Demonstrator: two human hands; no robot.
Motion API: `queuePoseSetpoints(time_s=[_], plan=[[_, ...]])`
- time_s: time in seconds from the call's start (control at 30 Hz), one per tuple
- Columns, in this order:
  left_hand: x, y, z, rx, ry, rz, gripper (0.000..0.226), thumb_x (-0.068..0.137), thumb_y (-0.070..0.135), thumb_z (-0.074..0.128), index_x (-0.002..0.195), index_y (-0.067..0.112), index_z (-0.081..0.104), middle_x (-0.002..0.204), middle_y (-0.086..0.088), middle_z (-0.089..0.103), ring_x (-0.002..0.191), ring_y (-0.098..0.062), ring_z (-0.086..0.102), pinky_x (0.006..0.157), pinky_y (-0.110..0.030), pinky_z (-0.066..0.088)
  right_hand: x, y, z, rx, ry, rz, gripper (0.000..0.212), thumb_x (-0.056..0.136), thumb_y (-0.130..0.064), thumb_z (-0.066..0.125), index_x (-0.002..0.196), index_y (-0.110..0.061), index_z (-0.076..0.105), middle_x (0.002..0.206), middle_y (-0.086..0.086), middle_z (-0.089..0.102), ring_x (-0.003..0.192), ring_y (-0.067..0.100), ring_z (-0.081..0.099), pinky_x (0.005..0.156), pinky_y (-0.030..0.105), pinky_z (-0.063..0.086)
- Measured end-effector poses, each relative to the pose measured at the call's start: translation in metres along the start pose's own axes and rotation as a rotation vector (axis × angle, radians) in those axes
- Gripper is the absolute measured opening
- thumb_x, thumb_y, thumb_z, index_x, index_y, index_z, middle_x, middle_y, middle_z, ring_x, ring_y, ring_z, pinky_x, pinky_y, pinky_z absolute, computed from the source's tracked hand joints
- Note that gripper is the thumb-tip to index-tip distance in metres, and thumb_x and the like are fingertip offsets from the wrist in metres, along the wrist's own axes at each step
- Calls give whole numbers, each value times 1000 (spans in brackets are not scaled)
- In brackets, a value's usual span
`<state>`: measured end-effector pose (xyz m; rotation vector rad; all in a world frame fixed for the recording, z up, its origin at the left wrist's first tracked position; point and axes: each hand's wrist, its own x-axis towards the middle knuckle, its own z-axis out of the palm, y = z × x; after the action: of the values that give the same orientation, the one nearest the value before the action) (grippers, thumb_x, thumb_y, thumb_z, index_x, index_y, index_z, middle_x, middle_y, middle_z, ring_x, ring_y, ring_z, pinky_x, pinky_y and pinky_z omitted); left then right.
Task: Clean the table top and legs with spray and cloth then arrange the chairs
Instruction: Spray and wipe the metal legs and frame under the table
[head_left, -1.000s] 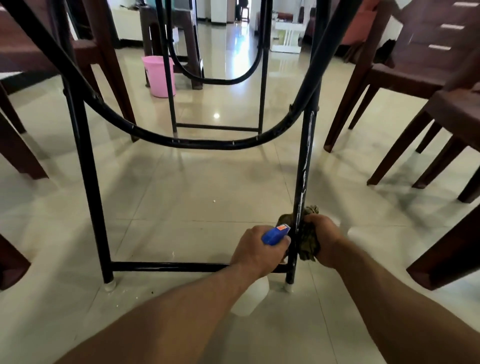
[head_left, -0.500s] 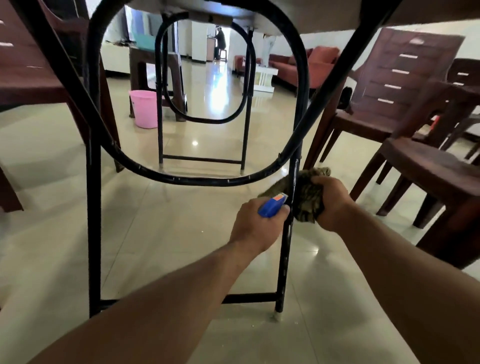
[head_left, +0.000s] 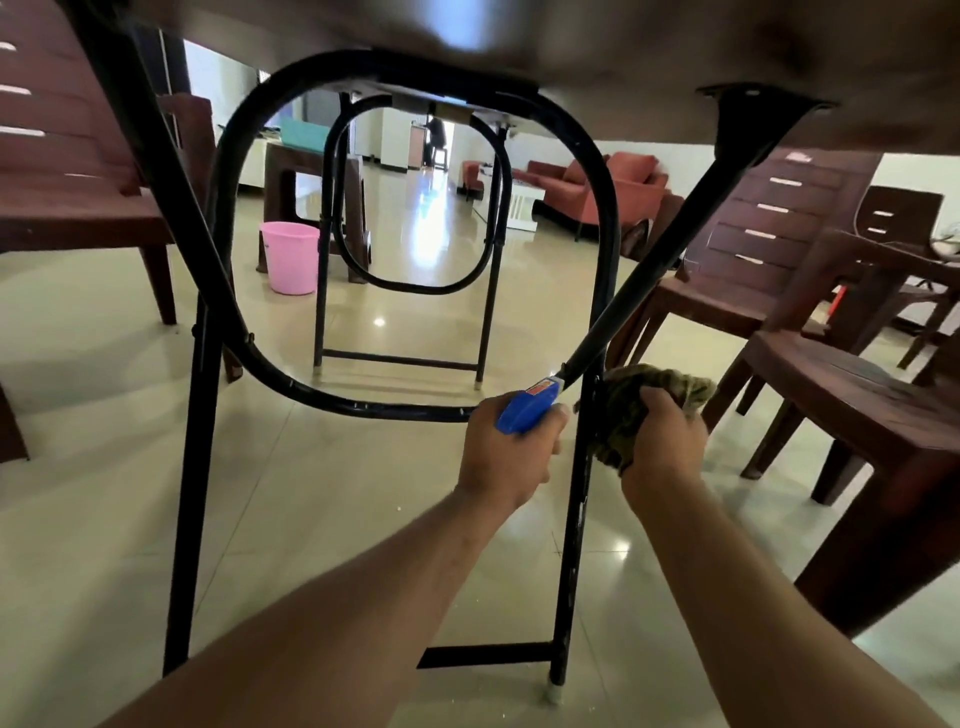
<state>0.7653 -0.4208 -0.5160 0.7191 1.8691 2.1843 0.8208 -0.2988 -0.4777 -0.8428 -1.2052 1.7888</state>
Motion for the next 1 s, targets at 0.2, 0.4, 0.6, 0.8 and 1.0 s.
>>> queuePoseSetpoints(time_s=[0.2, 0.4, 0.6, 0.8, 1.0], plan=[[9, 5, -8, -61, -6, 27, 10, 95, 16, 68, 98, 25, 72, 69, -12, 65, 54, -12, 60, 47, -27, 50, -15, -16, 17, -323, -159, -1093, 20, 82, -4, 66, 97, -15, 58, 108, 4, 60, 101, 21, 60, 86, 34, 52], [1, -2, -25, -3, 17, 31, 9, 96, 19, 68, 96, 13, 74, 71, -12, 67, 53, -13, 58, 49, -25, 51, 1, 34, 6, -1060, -248, -1115, 35, 84, -4, 67, 117, -17, 64, 126, 11, 46, 113, 33, 47, 86, 54, 54], [-1, -5, -41, 11, 67, 26, 6, 96, 15, 68, 92, 15, 73, 69, -12, 66, 49, -17, 56, 46, -25, 49, -3, -1, 32, -1117, 46, -1355, 40, 84, -20, 69, 124, -22, 67, 129, 14, 45, 120, 38, 37, 101, 50, 39], [-1, 2, -48, -6, 94, 40, 8, 96, 15, 67, 91, 13, 73, 69, -15, 67, 45, -14, 55, 46, -22, 49, -7, 42, 24, -1504, -111, -1312, 47, 85, -21, 66, 132, -22, 62, 148, 9, 39, 137, 34, 32, 110, 53, 33], [-4, -6, -53, 10, 90, 7, 7, 96, 15, 68, 94, 10, 73, 67, -12, 66, 45, -16, 53, 45, -24, 47, 3, 20, 27, -1573, -263, -1380, 44, 94, -24, 53, 137, -14, 57, 160, 8, 34, 151, 29, 20, 122, 40, 15]])
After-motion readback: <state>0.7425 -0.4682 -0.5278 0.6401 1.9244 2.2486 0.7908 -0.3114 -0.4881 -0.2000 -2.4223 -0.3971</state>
